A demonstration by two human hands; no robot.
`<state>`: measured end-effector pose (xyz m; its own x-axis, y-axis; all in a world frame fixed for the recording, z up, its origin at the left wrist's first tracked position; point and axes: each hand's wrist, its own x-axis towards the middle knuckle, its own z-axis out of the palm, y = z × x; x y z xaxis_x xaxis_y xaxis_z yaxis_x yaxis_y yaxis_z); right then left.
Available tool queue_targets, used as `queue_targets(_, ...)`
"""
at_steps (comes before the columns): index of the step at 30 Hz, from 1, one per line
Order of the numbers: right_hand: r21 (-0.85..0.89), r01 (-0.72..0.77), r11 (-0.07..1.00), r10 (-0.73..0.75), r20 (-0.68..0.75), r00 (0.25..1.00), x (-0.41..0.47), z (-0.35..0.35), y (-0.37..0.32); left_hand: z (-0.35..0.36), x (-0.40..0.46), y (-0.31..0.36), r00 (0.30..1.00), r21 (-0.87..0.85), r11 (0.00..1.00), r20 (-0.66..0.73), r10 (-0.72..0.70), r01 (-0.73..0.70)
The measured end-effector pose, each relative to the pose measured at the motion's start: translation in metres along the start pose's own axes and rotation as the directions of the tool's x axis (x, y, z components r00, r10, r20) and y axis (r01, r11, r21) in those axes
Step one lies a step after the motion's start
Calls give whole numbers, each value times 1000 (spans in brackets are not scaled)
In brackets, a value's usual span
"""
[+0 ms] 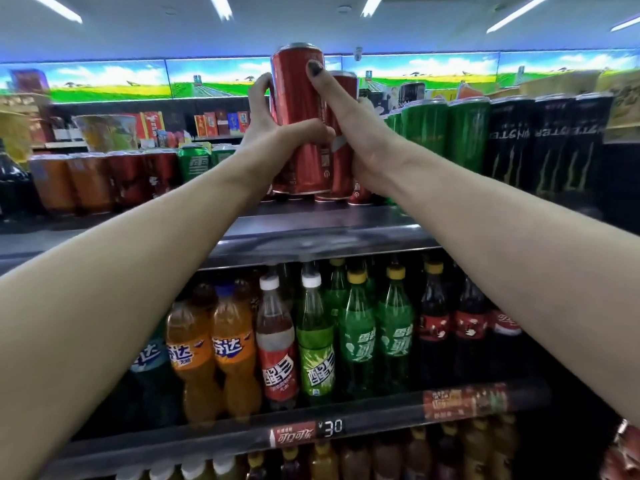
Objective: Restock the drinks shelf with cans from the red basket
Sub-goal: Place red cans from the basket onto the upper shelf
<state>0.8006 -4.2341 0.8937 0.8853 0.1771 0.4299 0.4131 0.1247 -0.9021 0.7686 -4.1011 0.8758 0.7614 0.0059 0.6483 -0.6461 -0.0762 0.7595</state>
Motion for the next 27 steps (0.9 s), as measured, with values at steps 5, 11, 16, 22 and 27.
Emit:
queue_targets(5, 35, -70, 997, 68, 48, 997, 15, -6, 25, 4, 11, -19, 995, 21, 995, 23, -93, 93)
queue_targets(11, 43, -94, 995, 90, 79, 993, 11, -14, 33, 4, 15, -31, 973, -15, 979, 107, -202, 205)
queue_targets(16, -88, -58, 994, 52, -79, 996, -10, -11, 19, 6, 20, -36, 940, -104, 947, 192, -282, 305)
queue_targets(22, -437, -103, 894, 41, -149, 988, -19, -15, 13, 7, 21, -37, 914, -90, 941, 284, -289, 325)
queue_targets(27, -635, -56, 771, -60, -160, 985, -36, -24, 9, 6, 25, -40, 909, -80, 934, 275, -314, 347)
